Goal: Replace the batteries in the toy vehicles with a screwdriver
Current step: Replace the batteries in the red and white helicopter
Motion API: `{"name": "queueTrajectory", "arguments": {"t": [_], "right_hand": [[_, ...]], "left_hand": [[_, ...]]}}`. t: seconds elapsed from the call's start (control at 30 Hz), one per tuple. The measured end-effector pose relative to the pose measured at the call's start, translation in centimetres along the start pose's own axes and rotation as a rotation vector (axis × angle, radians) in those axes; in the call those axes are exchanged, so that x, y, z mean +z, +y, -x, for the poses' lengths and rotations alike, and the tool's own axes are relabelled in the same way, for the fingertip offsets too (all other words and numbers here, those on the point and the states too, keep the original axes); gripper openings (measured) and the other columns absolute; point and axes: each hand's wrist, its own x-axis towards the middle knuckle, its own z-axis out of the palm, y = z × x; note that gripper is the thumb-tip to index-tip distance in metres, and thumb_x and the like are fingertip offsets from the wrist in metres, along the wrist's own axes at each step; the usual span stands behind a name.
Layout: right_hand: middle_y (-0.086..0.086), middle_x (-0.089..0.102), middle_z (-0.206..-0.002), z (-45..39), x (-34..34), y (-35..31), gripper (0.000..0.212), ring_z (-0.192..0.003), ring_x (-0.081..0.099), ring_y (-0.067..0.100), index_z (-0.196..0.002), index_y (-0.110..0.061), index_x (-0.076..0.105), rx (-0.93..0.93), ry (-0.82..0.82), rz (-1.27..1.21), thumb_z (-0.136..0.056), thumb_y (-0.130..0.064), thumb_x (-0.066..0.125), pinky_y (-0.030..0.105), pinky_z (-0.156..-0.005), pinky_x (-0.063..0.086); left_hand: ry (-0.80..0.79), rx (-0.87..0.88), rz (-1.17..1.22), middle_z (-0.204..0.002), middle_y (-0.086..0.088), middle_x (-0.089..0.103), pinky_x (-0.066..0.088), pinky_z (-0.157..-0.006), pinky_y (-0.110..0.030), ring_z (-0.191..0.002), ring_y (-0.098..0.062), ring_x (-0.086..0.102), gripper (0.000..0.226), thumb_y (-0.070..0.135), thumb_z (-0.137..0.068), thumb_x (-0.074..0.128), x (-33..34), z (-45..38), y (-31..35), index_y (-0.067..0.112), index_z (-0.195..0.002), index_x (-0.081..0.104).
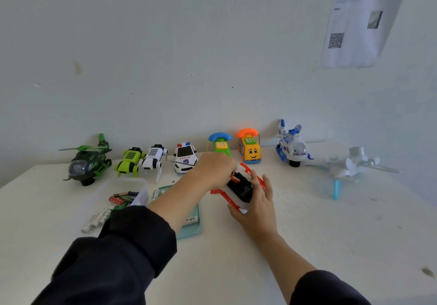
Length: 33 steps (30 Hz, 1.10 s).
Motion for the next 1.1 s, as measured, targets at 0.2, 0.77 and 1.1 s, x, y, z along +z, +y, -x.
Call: {"name": "queueTrajectory", "arguments": {"t": [0.2, 0.77, 1.1], "right_hand": [[0.01, 0.045, -0.142, -0.1, -0.1, 0.0, 0.085, -0.136, 0.024, 0.036, -0.135, -0.015, 0.028, -0.006, 0.046, -0.001, -0.069, -0.042, 0.074, 0.05, -0.1, 0.037], [0.014, 0.035, -0.147, 0.1, -1.1, -1.2, 0.089, -0.143, 0.017, 0.032, -0.142, -0.004, 0.033, 0.095, -0.025, -0.038, -0.072, -0.031, 0.08, 0.052, -0.109, 0.034], [0.009, 0.042, -0.144, 0.1, -0.8, -0.9, 0.089, -0.142, 0.019, 0.032, -0.142, -0.006, 0.035, 0.086, 0.001, 0.008, -0.071, -0.037, 0.08, 0.049, -0.113, 0.027]], "left_hand": [[0.086, -0.171, 0.074, -0.097, -0.004, 0.062, 0.038, -0.061, -0.03, -0.086, -0.025, 0.059, 0.017, 0.025, -0.096, 0.045, -0.2, 2.8, -3.1, 0.017, -0.099, 0.059], [0.178, -0.821, 0.329, -0.085, -0.009, 0.057, 0.035, -0.059, -0.031, -0.074, -0.023, 0.05, 0.017, 0.013, -0.091, 0.048, 0.8, 9.8, -11.8, 0.002, -0.098, 0.059], [0.707, -0.377, 1.045, -0.07, -0.006, 0.061, 0.053, -0.053, -0.027, -0.053, -0.014, 0.062, 0.013, 0.021, -0.095, 0.053, -4.6, 6.6, -3.1, 0.011, -0.089, 0.049]]}}
